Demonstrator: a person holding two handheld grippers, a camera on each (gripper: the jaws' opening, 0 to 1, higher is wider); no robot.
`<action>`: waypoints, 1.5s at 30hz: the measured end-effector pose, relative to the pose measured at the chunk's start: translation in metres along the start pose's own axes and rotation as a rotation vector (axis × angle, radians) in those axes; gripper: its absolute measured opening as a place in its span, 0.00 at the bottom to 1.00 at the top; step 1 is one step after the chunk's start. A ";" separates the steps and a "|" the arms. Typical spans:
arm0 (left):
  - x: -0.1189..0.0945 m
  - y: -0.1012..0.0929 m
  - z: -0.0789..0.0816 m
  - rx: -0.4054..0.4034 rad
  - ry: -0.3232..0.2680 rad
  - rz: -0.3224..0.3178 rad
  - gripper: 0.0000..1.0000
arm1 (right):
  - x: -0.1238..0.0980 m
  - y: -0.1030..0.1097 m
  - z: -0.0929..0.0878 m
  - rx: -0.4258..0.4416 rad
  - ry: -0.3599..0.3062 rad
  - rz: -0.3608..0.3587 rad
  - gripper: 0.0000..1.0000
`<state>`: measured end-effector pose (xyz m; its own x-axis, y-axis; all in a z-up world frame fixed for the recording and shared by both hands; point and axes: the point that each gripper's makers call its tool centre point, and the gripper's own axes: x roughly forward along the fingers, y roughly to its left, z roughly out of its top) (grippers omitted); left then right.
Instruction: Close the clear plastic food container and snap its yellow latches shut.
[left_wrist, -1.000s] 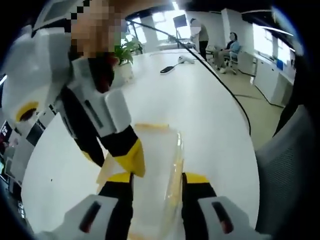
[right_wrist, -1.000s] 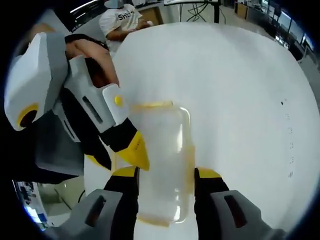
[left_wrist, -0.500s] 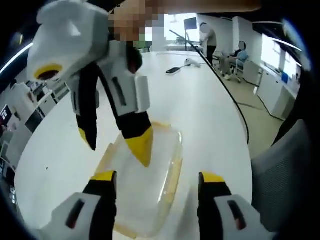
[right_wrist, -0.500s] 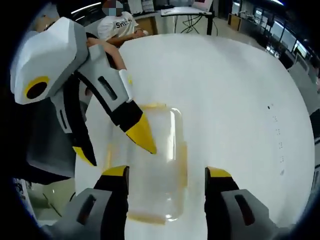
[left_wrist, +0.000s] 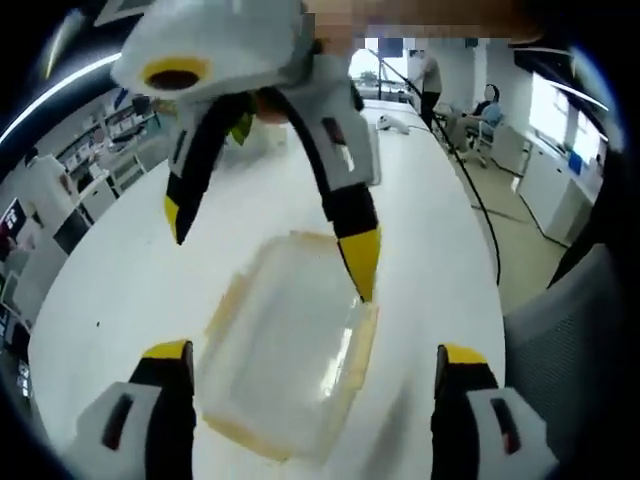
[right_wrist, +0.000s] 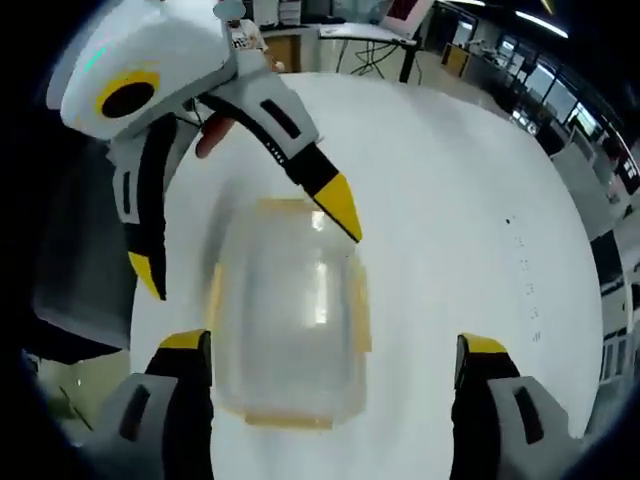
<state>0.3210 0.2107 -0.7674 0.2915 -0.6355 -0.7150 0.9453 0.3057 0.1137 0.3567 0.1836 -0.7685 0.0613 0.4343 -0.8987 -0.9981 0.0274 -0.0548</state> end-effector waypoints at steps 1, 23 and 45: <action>-0.001 0.002 0.000 0.009 -0.001 0.004 0.99 | 0.000 -0.001 -0.003 -0.016 0.011 -0.009 1.00; 0.012 0.014 -0.035 0.179 0.232 -0.151 0.87 | 0.015 0.034 -0.035 -0.083 0.119 -0.019 0.89; 0.021 0.019 -0.037 0.225 0.275 -0.125 0.78 | 0.020 0.031 -0.046 -0.137 0.129 -0.030 0.74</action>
<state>0.3396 0.2293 -0.8057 0.1505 -0.4343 -0.8881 0.9885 0.0550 0.1406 0.3267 0.1512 -0.8080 0.0988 0.3158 -0.9437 -0.9872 -0.0880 -0.1329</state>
